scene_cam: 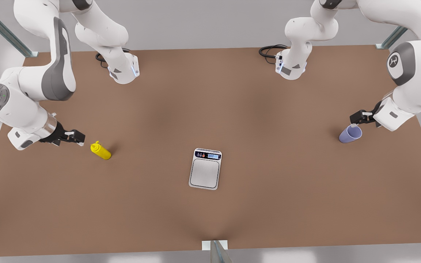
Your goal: Move cup to the weight, pick up sauce bottle, pour sauce
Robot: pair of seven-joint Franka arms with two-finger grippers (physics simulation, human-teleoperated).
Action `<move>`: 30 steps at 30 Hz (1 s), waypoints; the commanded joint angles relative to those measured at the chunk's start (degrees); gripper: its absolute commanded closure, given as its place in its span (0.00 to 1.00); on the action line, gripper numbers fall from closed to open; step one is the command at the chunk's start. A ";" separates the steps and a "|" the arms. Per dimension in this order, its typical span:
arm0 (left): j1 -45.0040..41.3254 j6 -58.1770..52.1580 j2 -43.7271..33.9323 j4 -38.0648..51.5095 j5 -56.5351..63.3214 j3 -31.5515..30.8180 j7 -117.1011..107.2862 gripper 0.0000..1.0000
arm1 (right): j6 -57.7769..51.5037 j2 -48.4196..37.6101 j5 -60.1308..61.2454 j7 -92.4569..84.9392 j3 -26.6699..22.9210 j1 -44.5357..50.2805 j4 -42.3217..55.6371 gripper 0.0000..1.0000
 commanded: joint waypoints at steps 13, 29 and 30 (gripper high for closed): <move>10.88 25.51 4.74 -24.52 0.08 9.32 17.58 0.00 | -14.15 8.44 10.72 -16.52 -0.35 -2.68 9.82 0.00; 11.14 38.78 8.17 -39.64 -0.89 14.33 17.49 0.00 | -17.23 35.24 46.93 -117.43 -0.35 -26.59 15.09 0.00; 11.05 41.15 7.99 -41.13 -0.89 15.03 17.49 0.00 | -17.66 35.24 47.20 -116.90 -0.44 -26.77 15.27 0.00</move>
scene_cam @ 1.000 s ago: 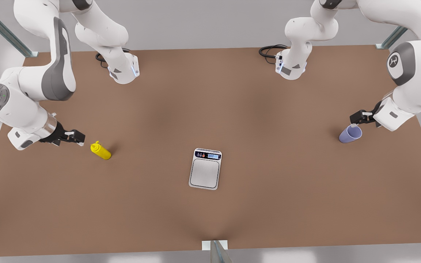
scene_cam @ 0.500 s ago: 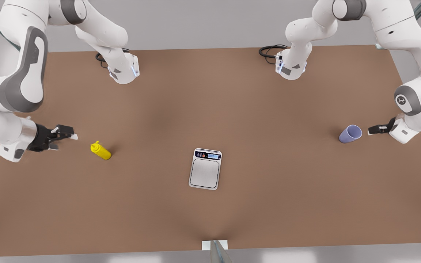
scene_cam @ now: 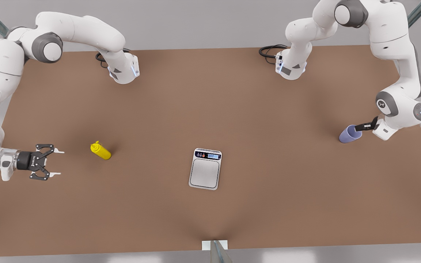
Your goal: Move cup to the weight, pick up sauce bottle, pour sauce
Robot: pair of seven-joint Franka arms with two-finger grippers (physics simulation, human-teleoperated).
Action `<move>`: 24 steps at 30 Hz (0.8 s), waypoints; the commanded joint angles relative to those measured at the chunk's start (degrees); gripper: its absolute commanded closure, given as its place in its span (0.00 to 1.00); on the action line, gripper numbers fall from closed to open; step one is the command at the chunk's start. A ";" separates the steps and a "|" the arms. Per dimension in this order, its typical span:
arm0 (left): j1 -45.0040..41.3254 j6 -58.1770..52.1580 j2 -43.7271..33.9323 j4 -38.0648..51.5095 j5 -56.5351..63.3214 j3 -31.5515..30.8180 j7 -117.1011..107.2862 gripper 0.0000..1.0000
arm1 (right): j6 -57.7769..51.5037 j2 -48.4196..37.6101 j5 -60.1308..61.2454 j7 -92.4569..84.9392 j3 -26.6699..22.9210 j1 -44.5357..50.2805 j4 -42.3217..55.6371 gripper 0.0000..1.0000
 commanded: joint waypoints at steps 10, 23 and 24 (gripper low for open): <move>-0.05 2.34 3.55 0.23 -1.39 0.01 -0.09 0.00 | -3.85 -0.62 -1.13 -4.77 -0.10 -7.97 -10.63 0.00; -0.23 3.92 6.72 0.31 -2.97 -0.08 -0.09 0.59 | 4.33 -0.44 0.01 -17.16 0.52 -7.62 -17.58 0.00; -0.23 3.93 6.80 0.31 -2.97 -0.08 -0.09 0.62 | 4.33 0.00 0.89 -19.36 0.52 -7.62 -17.93 0.00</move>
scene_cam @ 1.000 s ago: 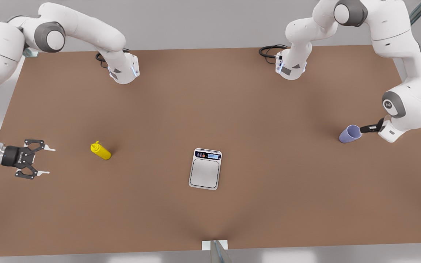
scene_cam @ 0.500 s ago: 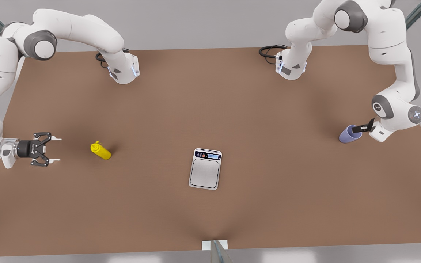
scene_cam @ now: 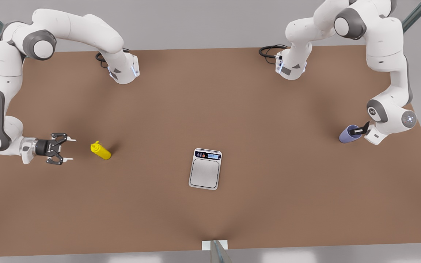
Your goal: Move cup to the weight, pick up sauce bottle, pour sauce
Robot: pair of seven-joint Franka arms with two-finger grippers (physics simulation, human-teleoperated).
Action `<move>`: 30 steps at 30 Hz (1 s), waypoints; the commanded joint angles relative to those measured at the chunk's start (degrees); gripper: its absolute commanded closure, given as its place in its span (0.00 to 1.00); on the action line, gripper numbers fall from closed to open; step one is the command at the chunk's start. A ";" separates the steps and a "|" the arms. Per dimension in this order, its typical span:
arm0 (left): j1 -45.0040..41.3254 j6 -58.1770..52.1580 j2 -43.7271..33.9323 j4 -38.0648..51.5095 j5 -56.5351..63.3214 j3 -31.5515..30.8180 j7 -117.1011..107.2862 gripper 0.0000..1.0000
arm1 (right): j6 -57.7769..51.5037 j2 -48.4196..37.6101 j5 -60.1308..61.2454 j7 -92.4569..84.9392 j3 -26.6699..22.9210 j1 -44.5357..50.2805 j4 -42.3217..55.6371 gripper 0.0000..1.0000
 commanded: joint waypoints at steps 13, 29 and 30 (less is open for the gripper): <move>-0.61 0.00 0.09 1.14 -0.02 -0.35 -0.35 0.79 | 2.05 3.77 3.79 -4.01 0.00 -0.12 -2.54 0.00; -14.33 -1.67 -7.20 5.98 -8.81 -20.56 -35.68 0.79 | 6.01 3.16 3.53 -9.46 0.97 0.49 -7.82 0.00; -16.96 -1.58 -5.97 7.47 -8.55 -22.23 -42.44 0.79 | 6.01 3.16 3.53 -9.46 1.41 0.49 -7.99 0.00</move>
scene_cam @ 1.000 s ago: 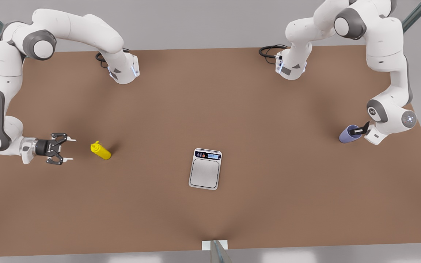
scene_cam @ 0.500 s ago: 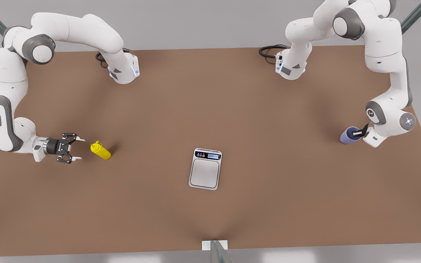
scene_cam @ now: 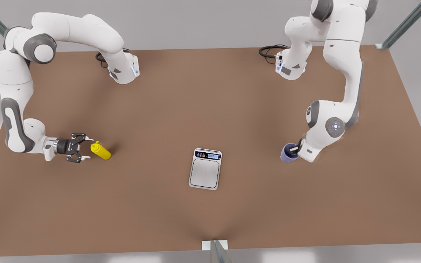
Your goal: Move cup to the weight, pick up sauce bottle, pour sauce
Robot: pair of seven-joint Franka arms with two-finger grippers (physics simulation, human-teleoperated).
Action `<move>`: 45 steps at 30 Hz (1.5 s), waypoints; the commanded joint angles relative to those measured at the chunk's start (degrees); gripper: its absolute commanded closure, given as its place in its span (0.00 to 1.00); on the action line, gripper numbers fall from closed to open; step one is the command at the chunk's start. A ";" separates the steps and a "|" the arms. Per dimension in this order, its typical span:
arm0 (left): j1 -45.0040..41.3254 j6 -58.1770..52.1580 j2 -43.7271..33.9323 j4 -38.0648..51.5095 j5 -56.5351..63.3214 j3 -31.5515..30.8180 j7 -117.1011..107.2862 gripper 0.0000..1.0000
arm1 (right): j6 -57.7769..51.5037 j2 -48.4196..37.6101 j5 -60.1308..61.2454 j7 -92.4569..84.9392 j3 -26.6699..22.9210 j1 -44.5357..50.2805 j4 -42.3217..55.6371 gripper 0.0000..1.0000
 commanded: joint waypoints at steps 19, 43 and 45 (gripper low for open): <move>-11.74 -6.46 32.92 46.80 8.50 -16.65 -37.64 0.79 | 1.93 -0.41 0.93 0.78 2.11 3.86 -1.68 0.00; -12.80 -1.72 36.09 46.71 8.49 -16.65 -38.61 0.00 | 3.43 -2.87 0.75 2.19 2.82 5.89 -2.47 0.56; -12.80 -1.72 36.09 46.71 8.49 -16.65 -38.61 0.00 | 2.64 -4.01 0.75 3.86 2.90 5.80 -2.38 0.56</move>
